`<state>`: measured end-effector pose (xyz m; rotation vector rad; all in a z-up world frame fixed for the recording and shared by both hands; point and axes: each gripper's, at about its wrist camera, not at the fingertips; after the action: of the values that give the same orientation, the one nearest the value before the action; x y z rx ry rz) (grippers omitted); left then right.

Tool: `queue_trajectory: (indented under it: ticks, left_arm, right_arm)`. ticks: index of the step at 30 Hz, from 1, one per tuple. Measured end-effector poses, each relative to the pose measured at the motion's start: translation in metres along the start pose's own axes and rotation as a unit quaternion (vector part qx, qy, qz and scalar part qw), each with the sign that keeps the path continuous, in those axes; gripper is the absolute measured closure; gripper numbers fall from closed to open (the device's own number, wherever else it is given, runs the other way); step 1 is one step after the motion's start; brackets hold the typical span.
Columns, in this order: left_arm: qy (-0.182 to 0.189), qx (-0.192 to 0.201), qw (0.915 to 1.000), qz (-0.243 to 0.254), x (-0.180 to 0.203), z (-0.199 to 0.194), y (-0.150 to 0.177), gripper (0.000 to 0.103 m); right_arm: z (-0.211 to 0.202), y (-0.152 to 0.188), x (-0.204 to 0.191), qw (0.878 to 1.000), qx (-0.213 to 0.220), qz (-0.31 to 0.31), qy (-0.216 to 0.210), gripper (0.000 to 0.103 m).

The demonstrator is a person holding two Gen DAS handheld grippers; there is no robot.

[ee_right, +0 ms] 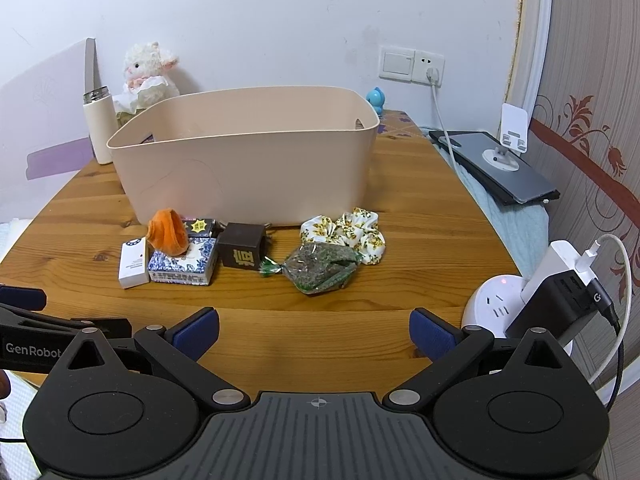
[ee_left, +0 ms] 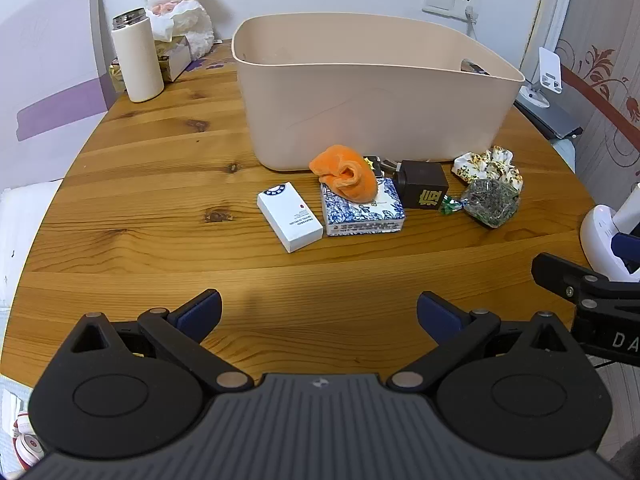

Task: Organize objects
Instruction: 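Grasp the white card box with the left tool while the right tool grasps the green pouch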

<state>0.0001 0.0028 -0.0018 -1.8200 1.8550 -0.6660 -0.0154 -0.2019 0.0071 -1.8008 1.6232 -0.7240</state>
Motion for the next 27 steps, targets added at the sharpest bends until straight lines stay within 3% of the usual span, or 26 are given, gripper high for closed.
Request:
queue_trajectory:
  ticks: [27]
  left_arm:
    - [-0.015, -0.007, 0.9997, -0.018, -0.016, 0.019, -0.013, 0.0]
  right_arm:
    - [0.022, -0.013, 0.002, 1.0, -0.009, 0.005, 0.011, 0.001]
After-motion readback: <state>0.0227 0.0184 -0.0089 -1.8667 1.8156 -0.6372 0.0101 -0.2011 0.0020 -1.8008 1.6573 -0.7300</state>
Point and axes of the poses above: each gripper's, at about its wrist camera, not at the fingertips, and z roughly the way its jaws point, x to its right, y to its underside
